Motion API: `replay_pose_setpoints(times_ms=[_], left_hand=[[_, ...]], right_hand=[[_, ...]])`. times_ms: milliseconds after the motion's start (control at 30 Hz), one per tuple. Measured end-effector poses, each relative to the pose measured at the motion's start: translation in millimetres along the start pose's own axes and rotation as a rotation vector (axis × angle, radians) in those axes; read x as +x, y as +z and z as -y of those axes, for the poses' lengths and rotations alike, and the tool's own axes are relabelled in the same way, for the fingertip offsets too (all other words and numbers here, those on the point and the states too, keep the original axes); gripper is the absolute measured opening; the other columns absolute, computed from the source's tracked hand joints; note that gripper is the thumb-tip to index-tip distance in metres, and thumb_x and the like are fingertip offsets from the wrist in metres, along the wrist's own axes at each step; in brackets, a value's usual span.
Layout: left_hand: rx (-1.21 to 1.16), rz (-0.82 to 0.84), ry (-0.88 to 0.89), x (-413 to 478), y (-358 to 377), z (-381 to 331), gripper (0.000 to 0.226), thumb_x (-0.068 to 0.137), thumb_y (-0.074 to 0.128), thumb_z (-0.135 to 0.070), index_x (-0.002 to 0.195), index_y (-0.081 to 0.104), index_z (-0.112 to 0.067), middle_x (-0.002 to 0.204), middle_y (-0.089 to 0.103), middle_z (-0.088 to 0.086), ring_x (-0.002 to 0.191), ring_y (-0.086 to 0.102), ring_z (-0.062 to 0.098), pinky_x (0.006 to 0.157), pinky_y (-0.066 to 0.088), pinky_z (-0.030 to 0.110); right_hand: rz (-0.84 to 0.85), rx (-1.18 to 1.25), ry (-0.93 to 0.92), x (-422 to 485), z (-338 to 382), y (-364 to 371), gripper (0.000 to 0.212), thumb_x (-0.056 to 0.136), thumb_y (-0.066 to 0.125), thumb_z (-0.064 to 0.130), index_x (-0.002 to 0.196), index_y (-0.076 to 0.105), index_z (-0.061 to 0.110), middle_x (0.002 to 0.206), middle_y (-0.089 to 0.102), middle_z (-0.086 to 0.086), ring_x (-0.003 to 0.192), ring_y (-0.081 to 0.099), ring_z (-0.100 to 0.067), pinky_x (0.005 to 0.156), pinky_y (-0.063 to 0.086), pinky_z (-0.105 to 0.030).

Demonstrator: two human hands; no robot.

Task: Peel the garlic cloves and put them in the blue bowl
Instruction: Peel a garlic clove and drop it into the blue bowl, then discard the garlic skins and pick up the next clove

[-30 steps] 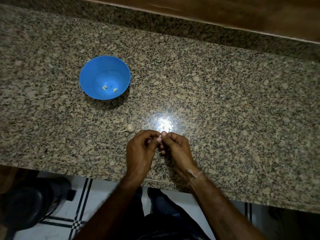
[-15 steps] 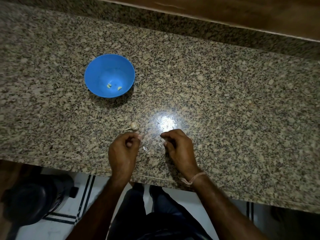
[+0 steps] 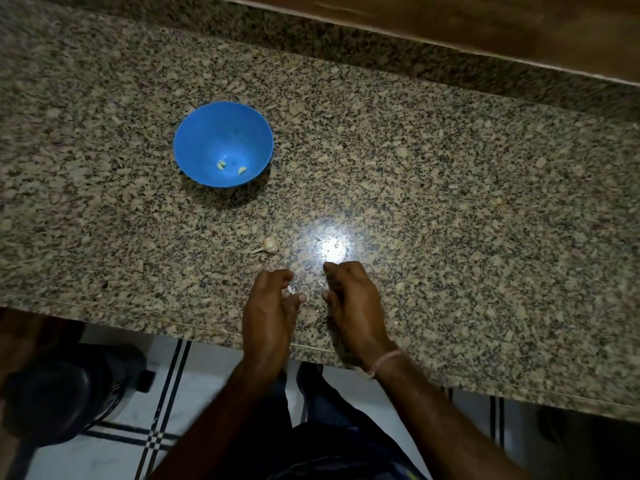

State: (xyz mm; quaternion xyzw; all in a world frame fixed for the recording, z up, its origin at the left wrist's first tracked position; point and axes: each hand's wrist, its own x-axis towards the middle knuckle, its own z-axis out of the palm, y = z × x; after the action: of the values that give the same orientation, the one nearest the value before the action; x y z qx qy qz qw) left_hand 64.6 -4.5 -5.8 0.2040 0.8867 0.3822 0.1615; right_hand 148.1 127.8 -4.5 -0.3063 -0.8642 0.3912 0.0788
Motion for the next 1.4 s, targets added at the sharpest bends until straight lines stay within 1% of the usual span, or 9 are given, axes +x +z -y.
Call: replay_pose_setpoints(times_ms=[200, 333, 433, 667, 833, 967, 1167, 1300, 1400], left_hand=[[0.054, -0.015, 0.05, 16.6, 2.9, -6.3, 0.028, 0.092, 0.074, -0.004, 0.118, 0.069, -0.012, 0.106, 0.064, 0.0, 0.088, 0.06, 0.01, 0.074, 0.039, 0.003], [0.022, 0.006, 0.161, 20.4, 2.1, -13.4, 0.034, 0.093, 0.069, 0.006, 0.124, 0.068, -0.006, 0.112, 0.059, 0.003, 0.093, 0.052, -0.002, 0.078, 0.037, -0.005], [0.045, 0.04, 0.228, 26.4, 4.9, -13.7, 0.034, 0.092, 0.071, 0.005, 0.123, 0.07, -0.007, 0.109, 0.06, 0.003, 0.09, 0.05, -0.005, 0.076, 0.037, -0.005], [0.209, 0.031, 0.249, 37.2, 9.3, -12.0, 0.014, 0.09, 0.073, -0.002, 0.089, 0.067, -0.015, 0.084, 0.054, -0.002, 0.081, 0.049, 0.016, 0.061, 0.038, 0.031], [0.16, 0.036, 0.203, 31.3, 3.0, -7.3, 0.028, 0.086, 0.061, 0.009, 0.079, 0.057, -0.018, 0.079, 0.052, -0.003, 0.079, 0.049, 0.019, 0.061, 0.03, 0.025], [0.004, -0.04, 0.166, 14.8, -10.3, 4.1, 0.024, 0.095, 0.058, 0.001, 0.083, 0.064, -0.019, 0.082, 0.06, -0.004, 0.079, 0.058, 0.017, 0.066, 0.047, 0.036], [-0.16, -0.085, 0.085, 6.4, -16.9, 3.5, 0.029, 0.096, 0.058, 0.001, 0.081, 0.065, -0.023, 0.082, 0.065, -0.008, 0.08, 0.065, 0.012, 0.068, 0.057, 0.041], [-0.226, -0.134, 0.013, 7.5, -26.5, 5.7, 0.028, 0.095, 0.061, 0.001, 0.081, 0.067, -0.022, 0.08, 0.068, -0.01, 0.078, 0.067, 0.012, 0.068, 0.059, 0.039], [-0.249, -0.167, -0.013, 4.0, -34.3, 7.7, 0.025, 0.094, 0.065, 0.004, 0.082, 0.069, -0.018, 0.083, 0.07, -0.01, 0.08, 0.067, 0.006, 0.068, 0.052, 0.018]], right_hand=[[-0.056, 0.131, -0.047, 17.9, 19.9, 7.0, 0.034, 0.092, 0.064, -0.008, 0.123, 0.071, 0.005, 0.105, 0.062, -0.006, 0.094, 0.064, -0.02, 0.082, 0.059, -0.043], [-0.07, 0.168, 0.008, 6.9, 10.2, -7.6, 0.038, 0.095, 0.062, -0.01, 0.128, 0.069, 0.006, 0.11, 0.06, -0.004, 0.101, 0.065, -0.019, 0.087, 0.059, -0.027], [-0.04, 0.194, 0.04, -2.0, 3.5, -10.8, 0.039, 0.096, 0.063, -0.011, 0.131, 0.068, 0.005, 0.113, 0.059, -0.006, 0.103, 0.064, -0.017, 0.087, 0.055, -0.014], [-0.048, 0.198, 0.047, -4.4, 7.4, -10.3, 0.036, 0.096, 0.062, -0.01, 0.128, 0.069, 0.005, 0.111, 0.058, -0.006, 0.098, 0.063, -0.018, 0.084, 0.06, -0.025], [-0.015, 0.189, 0.067, 0.2, 10.1, -2.3, 0.025, 0.101, 0.064, 0.002, 0.125, 0.064, 0.001, 0.107, 0.053, -0.002, 0.096, 0.058, -0.022, 0.084, 0.059, -0.026], [0.033, -0.022, -0.051, 12.6, 12.9, 10.1, 0.041, 0.09, 0.072, -0.003, 0.129, 0.064, 0.001, 0.122, 0.057, -0.017, 0.11, 0.056, -0.034, 0.092, 0.051, -0.044], [0.001, -0.043, -0.126, 20.5, 20.5, 22.5, 0.025, 0.091, 0.067, -0.006, 0.112, 0.073, 0.004, 0.11, 0.062, -0.01, 0.098, 0.06, -0.028, 0.083, 0.055, -0.047], [-0.052, 0.037, -0.146, 11.5, 23.6, 18.7, 0.02, 0.095, 0.066, -0.003, 0.107, 0.076, 0.009, 0.102, 0.065, 0.0, 0.094, 0.064, -0.015, 0.081, 0.057, -0.034], [-0.148, 0.16, 0.0, 2.2, 19.6, 4.8, 0.017, 0.1, 0.063, -0.004, 0.111, 0.074, 0.003, 0.103, 0.064, -0.005, 0.092, 0.062, -0.012, 0.08, 0.052, -0.019]])
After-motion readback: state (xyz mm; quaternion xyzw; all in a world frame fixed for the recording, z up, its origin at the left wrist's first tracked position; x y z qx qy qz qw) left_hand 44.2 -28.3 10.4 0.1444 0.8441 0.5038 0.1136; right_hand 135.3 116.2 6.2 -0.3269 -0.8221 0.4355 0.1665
